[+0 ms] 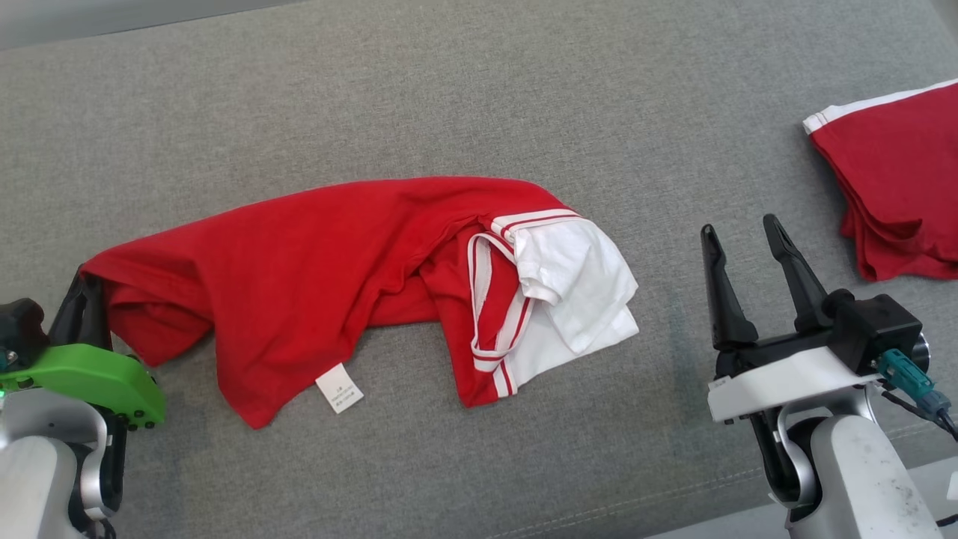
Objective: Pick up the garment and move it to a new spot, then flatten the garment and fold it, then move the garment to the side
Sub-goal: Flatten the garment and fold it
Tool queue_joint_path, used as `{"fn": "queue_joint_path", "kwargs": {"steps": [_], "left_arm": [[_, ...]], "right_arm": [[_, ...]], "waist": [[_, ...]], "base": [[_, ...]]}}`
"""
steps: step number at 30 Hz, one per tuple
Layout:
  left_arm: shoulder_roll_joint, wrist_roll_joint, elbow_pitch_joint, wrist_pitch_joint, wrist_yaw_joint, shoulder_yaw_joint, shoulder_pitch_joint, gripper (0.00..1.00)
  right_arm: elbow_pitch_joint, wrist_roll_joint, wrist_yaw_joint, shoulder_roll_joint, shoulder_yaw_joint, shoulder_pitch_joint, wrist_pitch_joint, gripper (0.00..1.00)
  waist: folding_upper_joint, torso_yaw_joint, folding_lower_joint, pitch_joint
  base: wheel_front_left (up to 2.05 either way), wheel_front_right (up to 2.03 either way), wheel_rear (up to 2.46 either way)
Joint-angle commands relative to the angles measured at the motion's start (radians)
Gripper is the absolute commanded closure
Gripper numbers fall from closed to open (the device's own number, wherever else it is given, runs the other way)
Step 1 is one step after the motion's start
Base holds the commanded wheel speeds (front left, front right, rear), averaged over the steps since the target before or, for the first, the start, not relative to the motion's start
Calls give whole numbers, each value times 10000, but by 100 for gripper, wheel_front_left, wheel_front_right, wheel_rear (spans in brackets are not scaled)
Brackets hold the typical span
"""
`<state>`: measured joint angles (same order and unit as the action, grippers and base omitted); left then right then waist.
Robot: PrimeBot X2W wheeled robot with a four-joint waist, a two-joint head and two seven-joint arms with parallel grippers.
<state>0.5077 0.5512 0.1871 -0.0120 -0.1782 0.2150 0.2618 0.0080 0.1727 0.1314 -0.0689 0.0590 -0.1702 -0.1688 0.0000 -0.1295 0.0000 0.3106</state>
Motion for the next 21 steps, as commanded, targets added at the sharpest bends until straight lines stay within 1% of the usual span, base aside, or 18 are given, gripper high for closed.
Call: {"fn": "queue_joint_path", "kwargs": {"steps": [1, 2, 8, 11, 17, 21], "left_arm": [[-131, 58, 207, -84, 107, 16, 220, 54], [-230, 137, 392, -143, 187, 56, 279, 0], [-674, 377, 1525, -632, 407, 123, 480, 0], [-765, 459, 1867, -932, 305, 7, 270, 0], [-799, 656, 1884, -1452, 196, -293, -438, 0], [-831, 740, 1426, -1929, 116, -530, -834, 0]], "right_arm": [[59, 14, -14, 12, 16, -99, -53, 0], [81, 31, -15, 9, 17, -132, -71, 0], [216, 68, -14, 34, 23, -170, -118, 0], [245, 39, -15, 37, -30, -136, -121, 0], [201, -64, -15, 2, -270, 27, -39, 0], [51, -151, -14, -39, -480, 99, -65, 0]], "waist": [[0, -40, 0, 84], [0, -57, 0, 105], [0, -94, 0, 74], [0, -48, 0, -39], [0, 207, 0, -318], [0, 430, 0, -501]], "base": [[0, 0, 0], [0, 0, 0], [0, 0, 0], [0, 0, 0], [0, 0, 0], [0, 0, 0]]}}
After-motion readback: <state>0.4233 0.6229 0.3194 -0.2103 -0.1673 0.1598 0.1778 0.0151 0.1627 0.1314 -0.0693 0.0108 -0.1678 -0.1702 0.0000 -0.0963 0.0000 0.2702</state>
